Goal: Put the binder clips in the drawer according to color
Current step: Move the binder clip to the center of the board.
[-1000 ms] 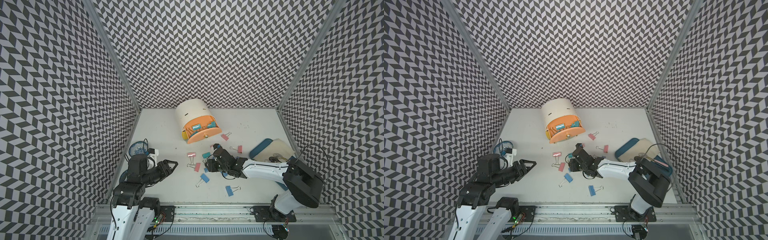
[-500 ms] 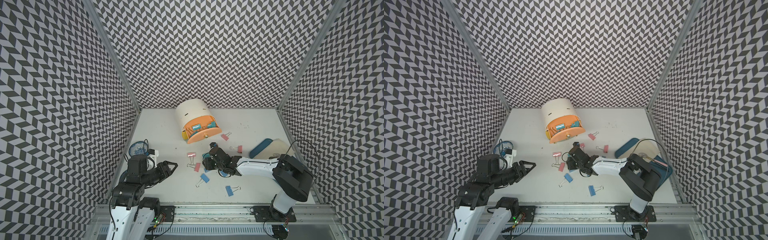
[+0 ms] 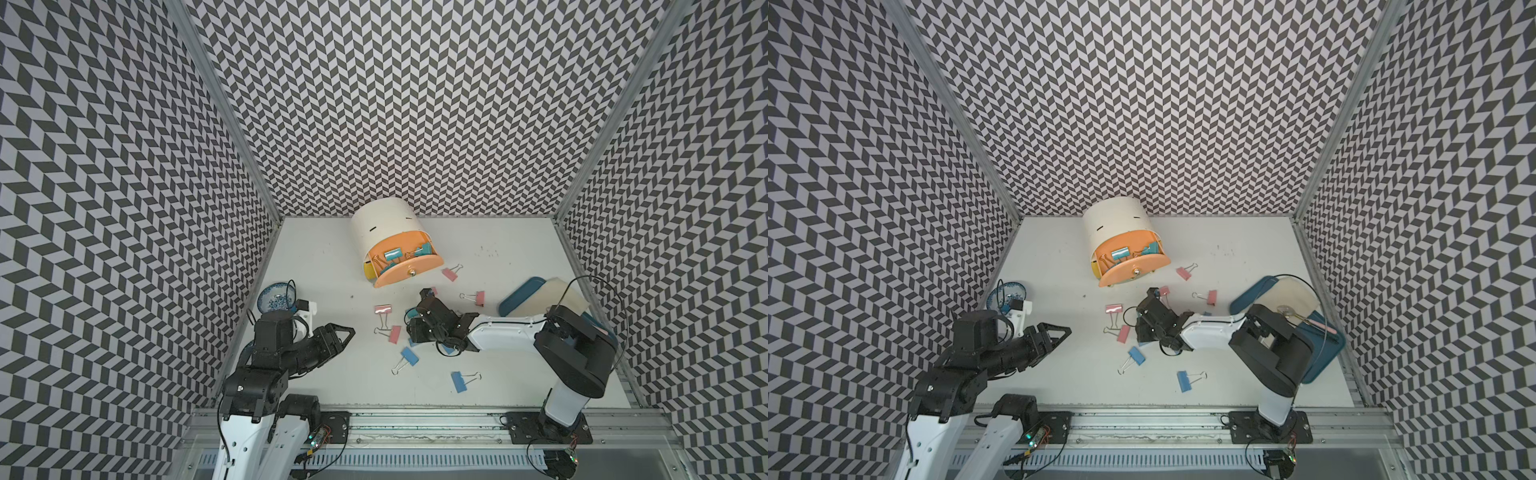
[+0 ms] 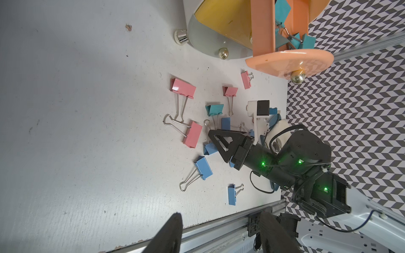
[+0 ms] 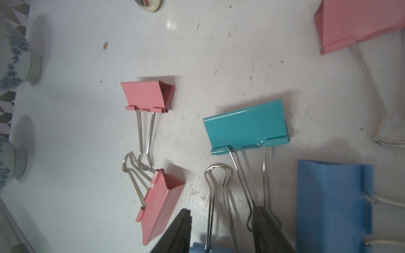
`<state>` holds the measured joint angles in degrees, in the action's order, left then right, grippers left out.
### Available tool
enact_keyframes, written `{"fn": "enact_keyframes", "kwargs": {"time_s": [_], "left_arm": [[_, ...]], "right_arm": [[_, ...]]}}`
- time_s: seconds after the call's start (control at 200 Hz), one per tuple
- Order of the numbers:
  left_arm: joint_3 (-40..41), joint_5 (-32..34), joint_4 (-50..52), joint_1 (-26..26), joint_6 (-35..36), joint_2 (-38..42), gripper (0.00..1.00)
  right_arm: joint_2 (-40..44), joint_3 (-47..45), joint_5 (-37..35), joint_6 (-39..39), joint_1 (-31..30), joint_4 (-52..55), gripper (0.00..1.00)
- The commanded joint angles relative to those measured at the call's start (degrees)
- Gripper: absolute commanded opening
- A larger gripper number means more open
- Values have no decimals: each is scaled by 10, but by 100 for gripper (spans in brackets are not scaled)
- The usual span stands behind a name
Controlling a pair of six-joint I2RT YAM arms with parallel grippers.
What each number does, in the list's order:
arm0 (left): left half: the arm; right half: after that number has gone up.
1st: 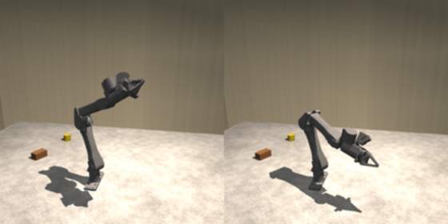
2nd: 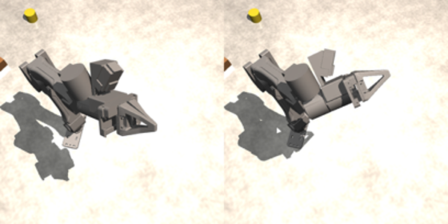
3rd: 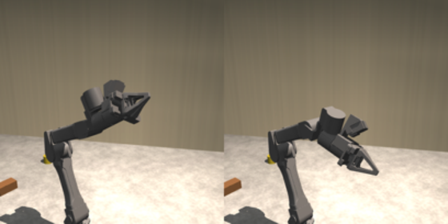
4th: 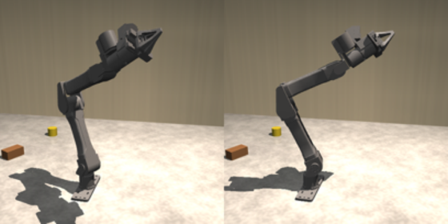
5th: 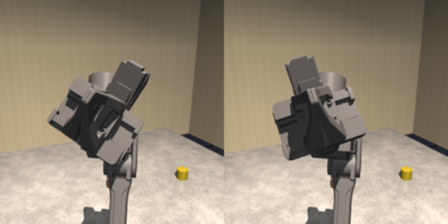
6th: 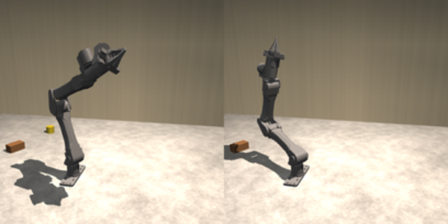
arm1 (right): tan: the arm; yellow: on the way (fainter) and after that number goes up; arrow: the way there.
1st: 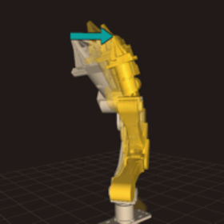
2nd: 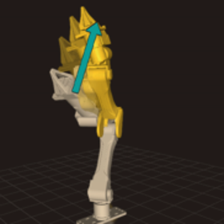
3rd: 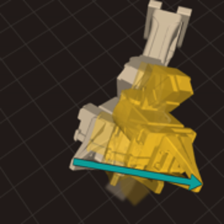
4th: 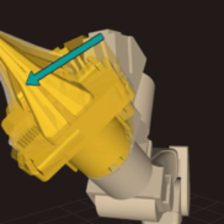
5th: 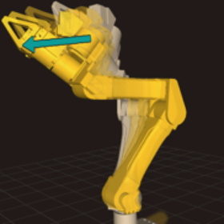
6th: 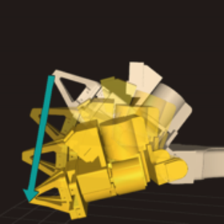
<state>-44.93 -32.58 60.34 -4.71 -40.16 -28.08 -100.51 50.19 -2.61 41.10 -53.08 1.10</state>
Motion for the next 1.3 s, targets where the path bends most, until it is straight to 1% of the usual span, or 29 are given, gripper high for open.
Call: {"fn": "enact_keyframes", "kwargs": {"time_s": [0.0,0.125,0.335,0.531,0.646,0.786,0.911,1.047,1.292], "left_arm": [[-18,6,10,3,-1,6,60],[-18,5,9,3,-4,27,60],[-13,-1,-6,3,-14,28,60],[-14,-3,-20,3,-18,22,60],[-13,-6,-28,3,-21,21,60],[-10,-8,-40,3,-26,19,60],[-9,-9,-50,3,-32,18,60],[-7,-10,-56,3,-34,18,60],[-9,-13,-63,4,-40,18,60]], "right_arm": [[-1,-21,-17,12,1,13,50],[26,-47,-22,23,1,14,50],[77,-113,-15,40,0,8,50],[146,-190,-5,67,-4,-6,50],[178,-220,-5,72,-20,5,49],[215,-240,-12,84,-52,28,49],[253,-242,-28,93,-66,60,49],[285,-217,-59,83,-66,96,54],[270,-135,-108,57,-59,166,57]]}}
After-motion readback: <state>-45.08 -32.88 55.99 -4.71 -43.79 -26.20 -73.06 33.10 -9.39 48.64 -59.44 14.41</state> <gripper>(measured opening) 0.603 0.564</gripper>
